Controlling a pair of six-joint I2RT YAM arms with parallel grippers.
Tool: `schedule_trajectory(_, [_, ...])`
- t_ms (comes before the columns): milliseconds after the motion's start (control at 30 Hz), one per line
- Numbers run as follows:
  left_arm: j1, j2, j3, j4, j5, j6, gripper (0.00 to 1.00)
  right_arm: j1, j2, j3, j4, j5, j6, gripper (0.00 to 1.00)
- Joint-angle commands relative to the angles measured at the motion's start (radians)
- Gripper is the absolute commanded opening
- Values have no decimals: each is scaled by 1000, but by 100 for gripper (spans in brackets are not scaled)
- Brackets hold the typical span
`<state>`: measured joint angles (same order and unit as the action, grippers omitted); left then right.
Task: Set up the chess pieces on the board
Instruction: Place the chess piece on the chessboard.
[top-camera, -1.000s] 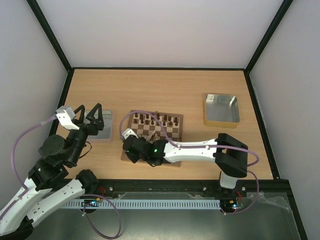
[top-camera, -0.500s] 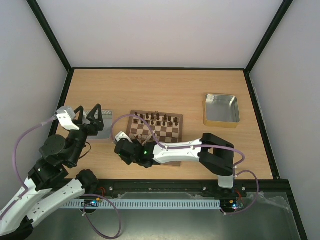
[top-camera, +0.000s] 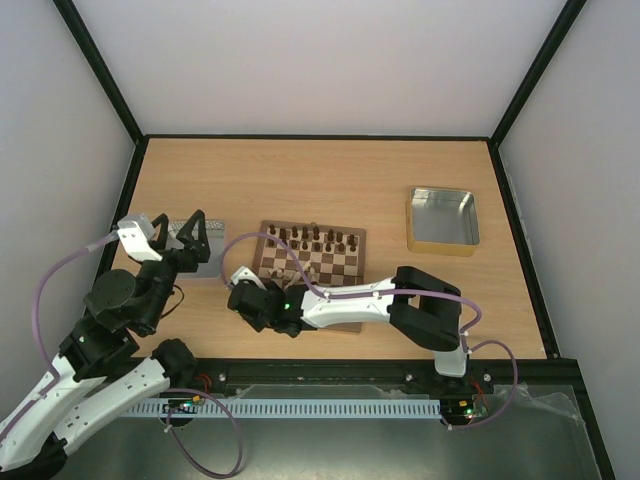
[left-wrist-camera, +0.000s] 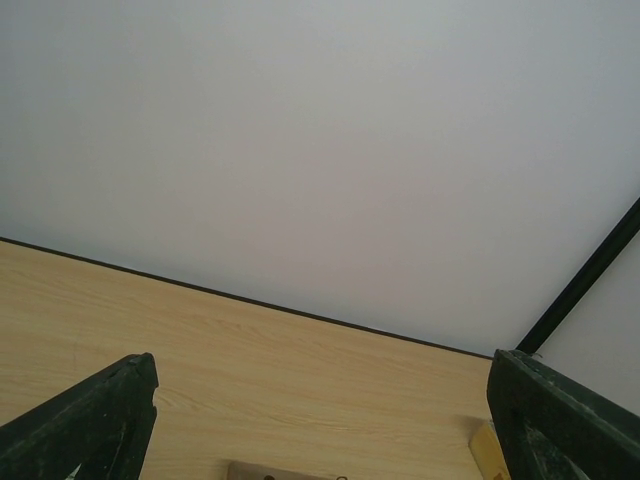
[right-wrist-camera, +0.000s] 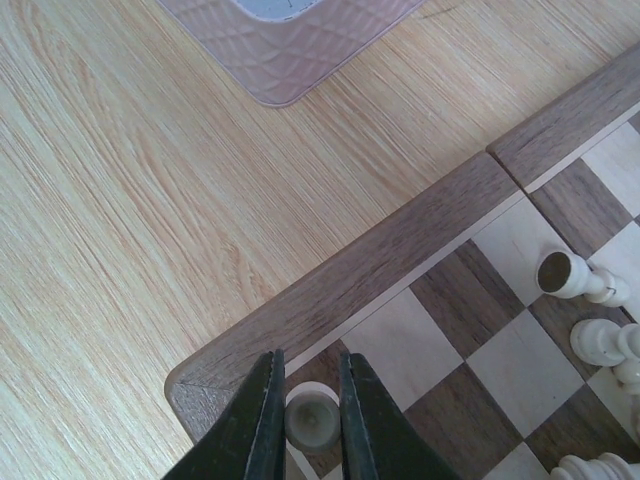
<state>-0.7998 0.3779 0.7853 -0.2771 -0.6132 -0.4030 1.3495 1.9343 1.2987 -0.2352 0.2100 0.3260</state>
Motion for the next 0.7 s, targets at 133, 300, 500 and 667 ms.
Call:
schedule_trajectory(133, [4, -8, -7, -1, -14, 19, 92, 8, 41, 45, -47, -1, 20, 14])
schedule_trajectory(300, [4, -9, -9, -2, -13, 20, 93, 8, 35, 56, -65, 22, 33, 19])
schedule_trajectory(500, [4, -3, -5, -2, -7, 27, 94, 8, -4, 81, -83, 48, 50, 23])
schedule_trajectory(667, [4, -2, -2, -2, -7, 28, 94, 8, -31, 102, -102, 71, 63, 26])
